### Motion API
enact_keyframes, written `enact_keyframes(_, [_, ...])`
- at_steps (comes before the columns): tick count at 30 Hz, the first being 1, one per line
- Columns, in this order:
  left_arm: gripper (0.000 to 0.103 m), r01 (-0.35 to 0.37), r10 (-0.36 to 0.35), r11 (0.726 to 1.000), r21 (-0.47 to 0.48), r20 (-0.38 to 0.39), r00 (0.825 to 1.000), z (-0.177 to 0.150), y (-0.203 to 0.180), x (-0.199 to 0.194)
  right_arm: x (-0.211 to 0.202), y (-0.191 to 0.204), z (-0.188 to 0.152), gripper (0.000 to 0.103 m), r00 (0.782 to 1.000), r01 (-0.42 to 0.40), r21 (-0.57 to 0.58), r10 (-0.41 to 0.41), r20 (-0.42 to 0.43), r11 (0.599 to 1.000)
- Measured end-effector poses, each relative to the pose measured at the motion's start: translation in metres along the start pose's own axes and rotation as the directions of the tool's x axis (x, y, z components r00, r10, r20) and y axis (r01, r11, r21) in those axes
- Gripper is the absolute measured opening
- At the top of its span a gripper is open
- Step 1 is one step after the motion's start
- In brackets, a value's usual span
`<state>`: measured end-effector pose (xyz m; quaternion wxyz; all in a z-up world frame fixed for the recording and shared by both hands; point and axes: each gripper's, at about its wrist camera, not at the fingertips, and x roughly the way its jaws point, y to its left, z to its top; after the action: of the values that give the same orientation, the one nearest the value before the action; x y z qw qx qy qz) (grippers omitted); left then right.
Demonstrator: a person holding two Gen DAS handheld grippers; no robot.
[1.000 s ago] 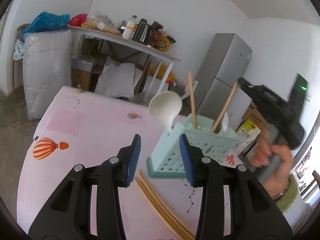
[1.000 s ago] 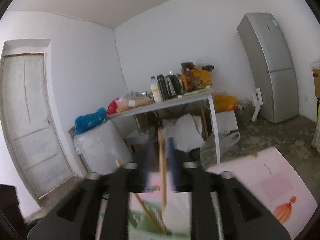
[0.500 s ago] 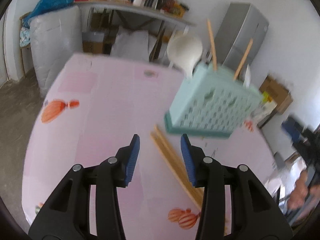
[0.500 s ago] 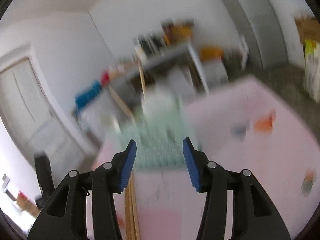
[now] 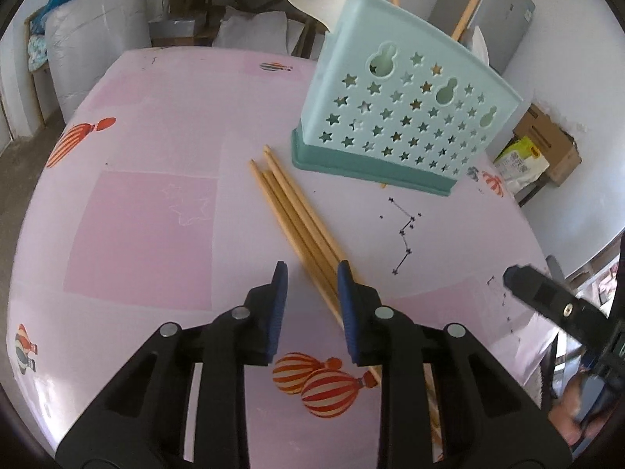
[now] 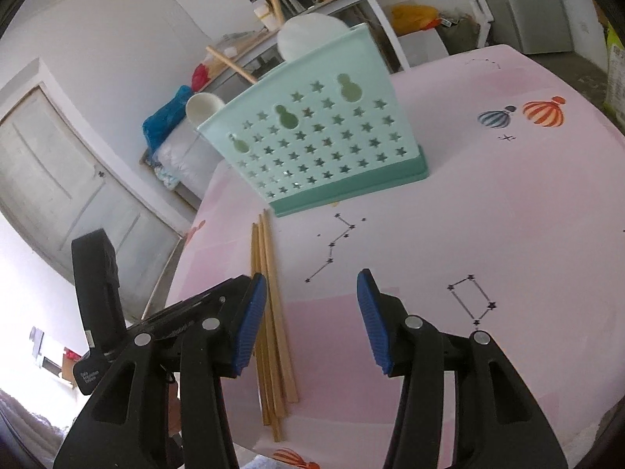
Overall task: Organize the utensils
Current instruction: 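Move both open tools down to the loose chopsticks on the table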
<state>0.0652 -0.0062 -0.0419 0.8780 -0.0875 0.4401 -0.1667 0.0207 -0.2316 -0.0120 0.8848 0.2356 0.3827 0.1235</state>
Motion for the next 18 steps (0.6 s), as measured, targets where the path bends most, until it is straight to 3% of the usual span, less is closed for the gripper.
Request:
enact_keyframes(7, [0.023, -0.057, 0.057, 0.996, 0.073, 0.004, 0.998, 0.000, -0.010, 0.007, 0.011, 0.007, -0.004, 0.047, 1.000, -0.012, -0.018, 0.012, -0.028, 1.000])
enact_keyframes(11, [0.011, -0.061, 0.062, 0.994, 0.088, -0.002, 0.998, 0.001, -0.004, 0.005, 0.020, 0.013, -0.005, 0.046, 0.998, -0.036, -0.050, 0.033, -0.060, 0.998])
enact_keyframes(18, [0.009, -0.085, 0.087, 0.990, 0.114, -0.007, 0.996, 0.004, 0.005, 0.002, 0.050, 0.032, -0.002, 0.036, 0.988, -0.053, -0.153, 0.030, -0.149, 0.987])
